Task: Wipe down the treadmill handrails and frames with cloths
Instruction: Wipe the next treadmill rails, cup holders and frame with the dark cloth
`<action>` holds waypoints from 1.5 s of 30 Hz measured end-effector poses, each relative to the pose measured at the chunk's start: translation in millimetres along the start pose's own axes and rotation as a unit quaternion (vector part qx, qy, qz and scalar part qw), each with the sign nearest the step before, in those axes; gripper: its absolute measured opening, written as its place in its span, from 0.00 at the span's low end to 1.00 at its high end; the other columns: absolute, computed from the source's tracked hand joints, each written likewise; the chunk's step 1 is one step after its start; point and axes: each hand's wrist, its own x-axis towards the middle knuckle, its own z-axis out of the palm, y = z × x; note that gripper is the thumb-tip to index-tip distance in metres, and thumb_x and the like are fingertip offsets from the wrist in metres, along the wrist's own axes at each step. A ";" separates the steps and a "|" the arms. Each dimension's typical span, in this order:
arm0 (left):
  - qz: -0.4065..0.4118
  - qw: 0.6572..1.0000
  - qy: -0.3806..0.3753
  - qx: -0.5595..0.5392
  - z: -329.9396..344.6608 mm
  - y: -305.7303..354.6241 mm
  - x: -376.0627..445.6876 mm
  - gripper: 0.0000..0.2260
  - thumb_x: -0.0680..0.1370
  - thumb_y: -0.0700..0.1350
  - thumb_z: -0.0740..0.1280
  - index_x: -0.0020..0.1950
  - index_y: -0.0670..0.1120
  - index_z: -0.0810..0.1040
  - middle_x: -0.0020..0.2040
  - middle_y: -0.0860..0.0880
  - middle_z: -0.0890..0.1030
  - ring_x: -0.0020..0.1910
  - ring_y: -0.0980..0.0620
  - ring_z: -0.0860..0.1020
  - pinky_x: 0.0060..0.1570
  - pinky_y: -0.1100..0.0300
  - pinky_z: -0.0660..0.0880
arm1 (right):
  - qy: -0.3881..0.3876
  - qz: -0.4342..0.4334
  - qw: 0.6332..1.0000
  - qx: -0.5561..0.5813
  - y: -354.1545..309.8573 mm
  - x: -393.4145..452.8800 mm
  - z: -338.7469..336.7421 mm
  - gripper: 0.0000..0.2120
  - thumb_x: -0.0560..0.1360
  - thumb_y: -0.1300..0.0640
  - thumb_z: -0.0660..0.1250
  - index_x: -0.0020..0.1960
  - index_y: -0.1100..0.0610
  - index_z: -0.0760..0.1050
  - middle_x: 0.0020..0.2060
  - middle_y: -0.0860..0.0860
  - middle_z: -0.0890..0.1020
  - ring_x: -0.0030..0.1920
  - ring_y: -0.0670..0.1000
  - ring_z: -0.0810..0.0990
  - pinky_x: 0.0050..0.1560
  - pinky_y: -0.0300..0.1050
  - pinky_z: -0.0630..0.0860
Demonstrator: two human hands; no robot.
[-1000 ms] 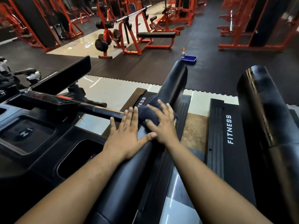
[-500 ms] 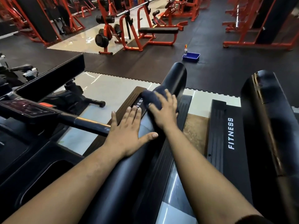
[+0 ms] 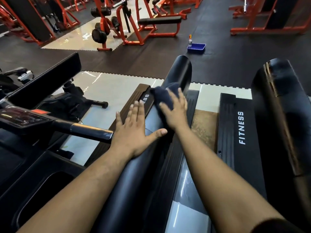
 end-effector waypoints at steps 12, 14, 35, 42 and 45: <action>0.010 0.962 0.025 -0.272 -14.3 -13.9 3.2 0.61 0.60 0.86 0.34 0.83 0.48 0.36 0.84 0.51 0.41 0.83 0.54 0.43 0.81 0.47 0.40 | -0.019 -0.052 0.998 0.012 -24.3 -136.3 18.8 0.32 0.76 0.36 0.63 0.79 0.41 0.64 0.83 0.48 0.49 0.82 0.54 0.45 0.80 0.52 0.45; 0.010 0.956 0.023 -0.292 -19.0 -14.5 -1.9 0.54 0.68 0.82 0.37 0.84 0.48 0.39 0.84 0.51 0.42 0.83 0.55 0.42 0.80 0.49 0.37 | -0.035 -0.032 0.999 -0.002 -29.9 -100.7 2.0 0.31 0.78 0.41 0.68 0.79 0.42 0.65 0.83 0.50 0.49 0.82 0.56 0.45 0.81 0.60 0.48; 0.003 0.999 0.018 -0.030 -1.7 -24.7 -25.7 0.55 0.65 0.83 0.37 0.84 0.52 0.50 0.84 0.53 0.57 0.82 0.55 0.56 0.76 0.45 0.53 | 0.052 -0.016 0.994 0.092 -31.3 -166.7 44.7 0.36 0.71 0.38 0.64 0.78 0.32 0.58 0.83 0.44 0.46 0.82 0.48 0.43 0.78 0.44 0.43; -0.002 1.000 -0.003 0.011 -0.8 -21.5 -25.4 0.57 0.60 0.85 0.28 0.84 0.56 0.39 0.85 0.53 0.44 0.83 0.53 0.47 0.77 0.39 0.51 | 0.061 0.144 0.964 0.216 -5.8 -89.0 14.4 0.32 0.82 0.49 0.65 0.82 0.51 0.56 0.83 0.56 0.52 0.83 0.53 0.49 0.79 0.43 0.47; 0.001 1.000 -0.004 0.014 -0.9 -21.9 -25.0 0.56 0.60 0.85 0.29 0.83 0.58 0.37 0.85 0.53 0.43 0.83 0.53 0.46 0.77 0.38 0.50 | 0.058 0.178 0.958 0.217 -9.7 -102.3 23.1 0.34 0.82 0.46 0.64 0.83 0.48 0.53 0.83 0.55 0.51 0.83 0.53 0.47 0.78 0.42 0.46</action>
